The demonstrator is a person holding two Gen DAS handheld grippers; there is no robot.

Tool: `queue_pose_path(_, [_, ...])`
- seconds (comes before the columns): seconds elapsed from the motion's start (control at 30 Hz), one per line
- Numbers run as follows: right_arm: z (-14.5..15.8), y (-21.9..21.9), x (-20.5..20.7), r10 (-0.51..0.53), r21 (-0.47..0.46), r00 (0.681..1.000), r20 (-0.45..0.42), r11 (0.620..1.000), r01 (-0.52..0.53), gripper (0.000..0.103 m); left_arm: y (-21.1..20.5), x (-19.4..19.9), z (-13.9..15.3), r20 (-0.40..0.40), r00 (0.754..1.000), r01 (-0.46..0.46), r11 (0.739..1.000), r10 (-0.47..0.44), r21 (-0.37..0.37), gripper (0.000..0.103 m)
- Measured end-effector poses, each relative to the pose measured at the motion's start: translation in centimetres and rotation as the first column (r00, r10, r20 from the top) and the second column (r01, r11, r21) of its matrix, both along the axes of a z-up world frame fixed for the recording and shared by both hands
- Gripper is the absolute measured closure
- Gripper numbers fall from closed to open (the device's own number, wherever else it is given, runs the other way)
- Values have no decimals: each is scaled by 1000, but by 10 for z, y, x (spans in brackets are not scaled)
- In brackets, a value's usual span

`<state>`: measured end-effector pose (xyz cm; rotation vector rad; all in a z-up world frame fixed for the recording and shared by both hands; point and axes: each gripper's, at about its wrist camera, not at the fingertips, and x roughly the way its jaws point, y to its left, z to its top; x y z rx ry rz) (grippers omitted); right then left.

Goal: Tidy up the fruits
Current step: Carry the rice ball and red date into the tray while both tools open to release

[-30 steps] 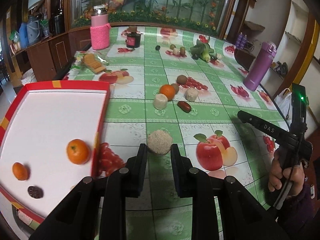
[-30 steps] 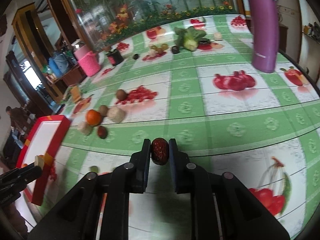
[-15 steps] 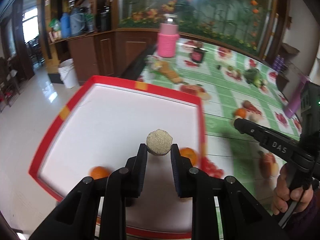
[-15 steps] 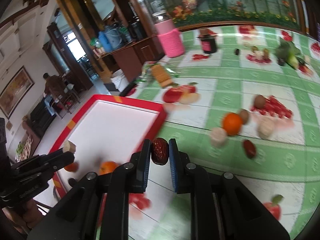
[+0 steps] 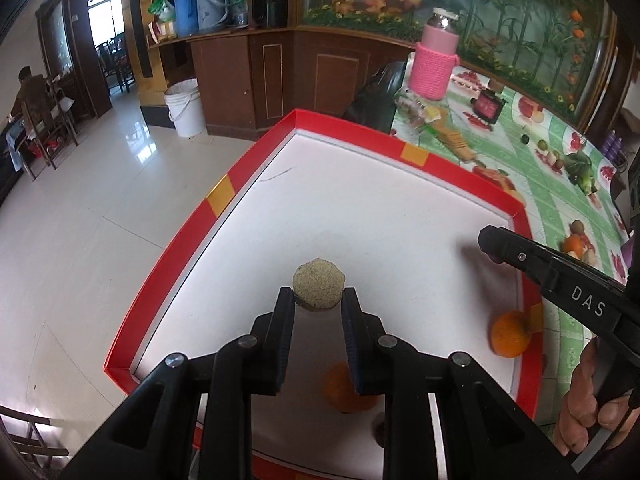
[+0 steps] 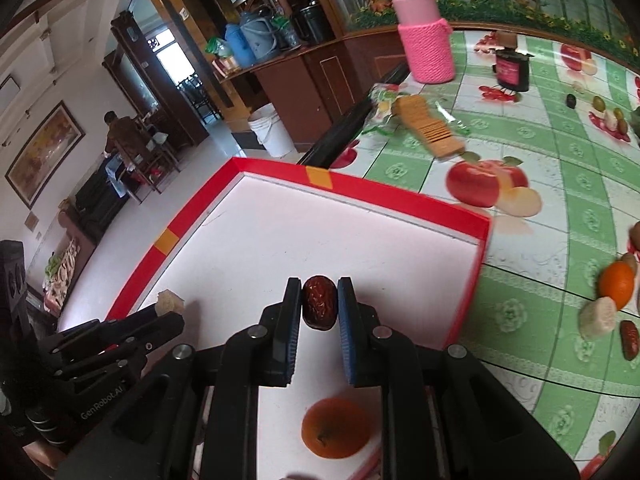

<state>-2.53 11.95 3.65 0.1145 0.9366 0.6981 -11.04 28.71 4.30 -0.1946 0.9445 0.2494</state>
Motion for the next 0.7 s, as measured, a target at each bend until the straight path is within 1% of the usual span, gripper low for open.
queue_pose_path(0.2, [-14,11,4,22,-33,999,-46,999,-24,82,4,0,-6,-20,1000,-11,1000,11,1,80])
queue_pose_path(0.27, [-14,13,3,26,-38,999,-40,999,-27,82,4,1,-9,-29,1000,-13,1000,13,3,80])
queue_pose_path(0.4, [-14,15,2,35,-52,999,-33,998,-36,82,-1,3,-9,-39,999,-23,999,24,42,79])
queue_pose_path(0.47, [-12,13,2,37,-52,999,-30,998,-39,81,-7,3,-8,-41,999,-26,996,30,86,75])
queue_pose_path(0.53, [-8,7,1,28,-42,999,-24,999,-29,76,-12,2,-5,-38,999,-33,994,37,107,56])
queue_pose_path(0.57, [-6,2,1,22,-30,1000,-17,999,-23,74,-16,1,-3,-30,999,-41,992,45,123,53])
queue_pose_path(0.6, [-4,0,1,19,-21,1000,-12,1000,-19,68,-18,1,0,-22,999,-43,990,47,136,49])
queue_pose_path(0.63, [-1,-4,0,14,-9,1000,-2,1000,-14,62,-23,0,3,-13,999,-47,987,50,155,43])
queue_pose_path(0.7, [6,-14,-4,-1,8,1000,28,1000,1,58,-30,-3,9,7,998,-63,981,62,184,35])
